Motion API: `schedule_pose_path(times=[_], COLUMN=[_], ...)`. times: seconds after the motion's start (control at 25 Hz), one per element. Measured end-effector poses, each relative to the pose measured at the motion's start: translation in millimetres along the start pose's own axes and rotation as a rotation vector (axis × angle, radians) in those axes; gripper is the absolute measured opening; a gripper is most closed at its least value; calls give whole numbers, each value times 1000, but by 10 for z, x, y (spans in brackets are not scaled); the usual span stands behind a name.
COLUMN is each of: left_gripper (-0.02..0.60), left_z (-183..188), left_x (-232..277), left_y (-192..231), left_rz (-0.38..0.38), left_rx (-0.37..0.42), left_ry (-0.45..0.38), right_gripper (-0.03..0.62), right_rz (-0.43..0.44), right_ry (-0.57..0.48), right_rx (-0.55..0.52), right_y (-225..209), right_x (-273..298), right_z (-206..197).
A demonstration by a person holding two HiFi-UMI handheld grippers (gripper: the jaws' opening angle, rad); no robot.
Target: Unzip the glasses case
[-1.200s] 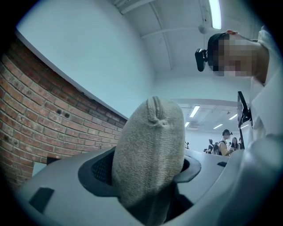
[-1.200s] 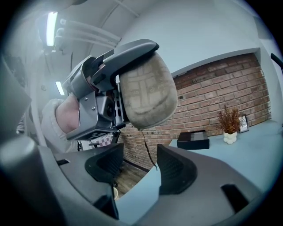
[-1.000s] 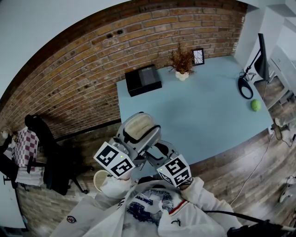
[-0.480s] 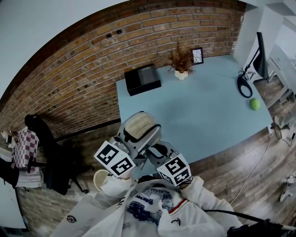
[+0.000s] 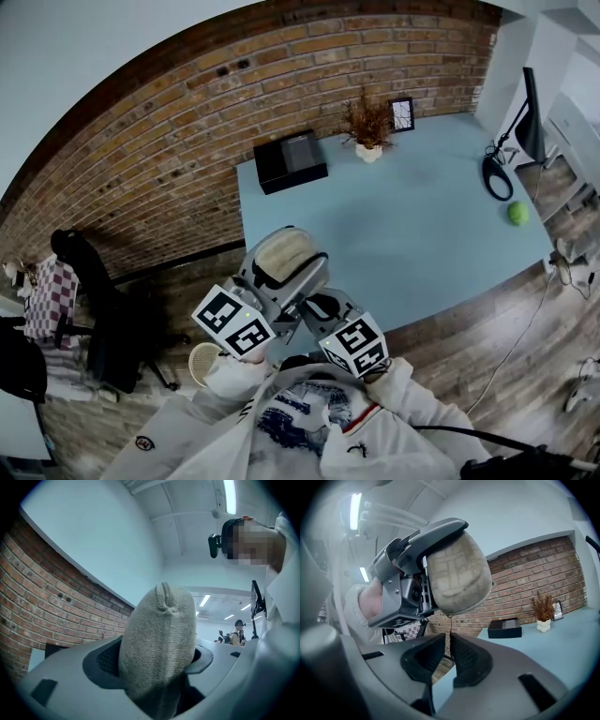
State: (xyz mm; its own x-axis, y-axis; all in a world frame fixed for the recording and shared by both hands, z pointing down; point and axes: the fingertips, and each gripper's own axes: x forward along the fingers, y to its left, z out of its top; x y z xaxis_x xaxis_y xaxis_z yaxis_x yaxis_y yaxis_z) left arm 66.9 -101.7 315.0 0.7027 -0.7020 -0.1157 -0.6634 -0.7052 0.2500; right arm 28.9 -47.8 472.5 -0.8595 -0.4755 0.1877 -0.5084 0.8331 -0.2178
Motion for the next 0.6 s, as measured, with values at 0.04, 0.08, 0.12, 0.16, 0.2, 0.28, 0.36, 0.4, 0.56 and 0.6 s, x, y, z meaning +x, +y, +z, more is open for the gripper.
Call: schedule_pose_path(times=[0.04, 0.08, 0.12, 0.16, 0.2, 0.28, 0.36, 0.4, 0.56, 0.6], left_gripper=[313, 313, 313, 313, 313, 313, 313, 313, 313, 313], left_z=[-2, -4, -4, -3, 0, 1, -5, -8, -32, -36], left_x=[4, 8, 14, 21, 28, 39, 48, 52, 70, 75], left_y=[-5, -10, -12, -12, -9, -6, -10, -14, -11, -6], left_rz=[0, -1, -2, -3, -3, -4, -5, -5, -8, -8], left_rx=[0, 1, 1, 1, 0, 0, -1, -1, -2, -2], left_ry=[0, 0, 0, 0, 0, 2, 3, 4, 8, 9], right_gripper=[48, 45, 41, 38, 37, 32, 30, 29, 21, 20], right_rz=[0, -2, -4, -6, -7, -6, -3, 2, 13, 15], right_ry=[1, 2, 3, 4, 5, 4, 1, 0, 2, 2], right_rx=[0, 1, 2, 3, 4, 5, 9, 13, 10, 9], right_y=[-4, -10, -18, -27, -34, -43, -46, -42, -51, -56], right_x=[-5, -8, -10, -9, -8, -7, -10, -11, -2, -2], right_z=[-3, -7, -11, -14, -12, -3, 5, 11, -17, -18])
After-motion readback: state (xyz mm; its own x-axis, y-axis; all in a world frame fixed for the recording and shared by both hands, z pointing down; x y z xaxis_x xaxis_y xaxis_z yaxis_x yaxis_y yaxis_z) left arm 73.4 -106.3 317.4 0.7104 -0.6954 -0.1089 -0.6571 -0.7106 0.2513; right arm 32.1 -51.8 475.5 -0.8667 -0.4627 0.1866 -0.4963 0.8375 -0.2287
